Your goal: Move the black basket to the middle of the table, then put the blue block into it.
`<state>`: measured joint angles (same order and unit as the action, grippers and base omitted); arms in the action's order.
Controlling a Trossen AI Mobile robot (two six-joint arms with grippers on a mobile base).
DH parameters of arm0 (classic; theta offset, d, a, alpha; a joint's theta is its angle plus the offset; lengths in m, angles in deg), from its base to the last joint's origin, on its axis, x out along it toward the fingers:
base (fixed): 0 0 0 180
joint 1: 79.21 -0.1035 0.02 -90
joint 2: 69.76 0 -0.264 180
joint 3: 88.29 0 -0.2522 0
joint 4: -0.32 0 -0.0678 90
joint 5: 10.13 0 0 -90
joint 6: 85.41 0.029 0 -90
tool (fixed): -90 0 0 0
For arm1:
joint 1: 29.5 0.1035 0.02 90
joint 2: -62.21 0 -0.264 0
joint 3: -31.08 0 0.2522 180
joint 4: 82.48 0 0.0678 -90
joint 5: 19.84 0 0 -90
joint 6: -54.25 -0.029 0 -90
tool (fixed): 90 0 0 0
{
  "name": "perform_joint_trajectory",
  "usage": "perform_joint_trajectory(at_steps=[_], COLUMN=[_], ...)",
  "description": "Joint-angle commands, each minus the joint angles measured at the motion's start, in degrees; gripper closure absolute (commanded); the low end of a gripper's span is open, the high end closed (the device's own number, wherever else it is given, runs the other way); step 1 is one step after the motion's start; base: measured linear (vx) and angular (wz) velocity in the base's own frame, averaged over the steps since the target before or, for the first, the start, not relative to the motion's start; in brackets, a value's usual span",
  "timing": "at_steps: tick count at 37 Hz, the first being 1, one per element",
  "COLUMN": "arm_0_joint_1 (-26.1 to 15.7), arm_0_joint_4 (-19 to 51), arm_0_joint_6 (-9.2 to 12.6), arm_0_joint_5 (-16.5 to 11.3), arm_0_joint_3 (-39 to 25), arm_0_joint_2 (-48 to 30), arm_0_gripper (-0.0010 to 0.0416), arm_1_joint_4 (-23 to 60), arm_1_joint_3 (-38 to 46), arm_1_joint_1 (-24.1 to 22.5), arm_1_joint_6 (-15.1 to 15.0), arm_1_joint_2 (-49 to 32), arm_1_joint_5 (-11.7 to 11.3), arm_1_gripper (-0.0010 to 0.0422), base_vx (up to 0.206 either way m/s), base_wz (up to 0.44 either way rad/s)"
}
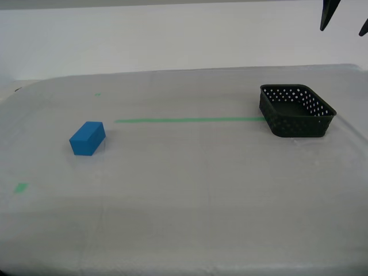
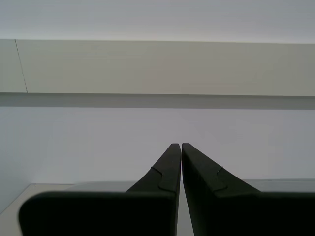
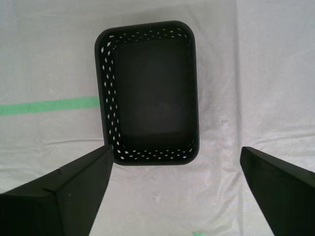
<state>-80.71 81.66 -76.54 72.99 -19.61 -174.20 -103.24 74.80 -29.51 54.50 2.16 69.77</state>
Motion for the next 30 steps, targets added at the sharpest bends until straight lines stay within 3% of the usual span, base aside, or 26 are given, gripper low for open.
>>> perform_joint_trajectory(at_steps=[1, 5, 16, 30], arm_0_joint_1=[-0.04, -0.07, -0.07, -0.04], arm_0_joint_4=[-0.04, 0.13, 0.31, -0.24], arm_0_joint_6=[-0.92, -1.68, -1.84, -4.85], arm_0_joint_5=[1.03, 1.33, 3.78, 5.03], arm_0_joint_3=[-0.04, -0.04, -0.04, -0.94], arm_0_joint_2=[0.00, 0.00, -0.28, -5.14], arm_0_gripper=[-0.0003, 0.0020, 0.0009, 0.0005], arm_1_joint_4=[-0.28, -0.26, -0.28, -0.22], arm_1_joint_3=[0.02, 0.02, 0.02, 0.04], arm_1_joint_1=[-0.02, -0.02, -0.02, -0.02], arm_1_joint_6=[-0.11, -0.09, -0.11, -0.09], arm_1_joint_2=[0.02, 0.02, 0.02, 0.02], arm_1_joint_5=[-0.02, -0.02, -0.02, -0.02], arm_1_gripper=[0.0412, 0.0412, 0.0412, 0.0412], base_vx=[0.000, 0.000, 0.000, 0.000], base_wz=[0.000, 0.000, 0.000, 0.000])
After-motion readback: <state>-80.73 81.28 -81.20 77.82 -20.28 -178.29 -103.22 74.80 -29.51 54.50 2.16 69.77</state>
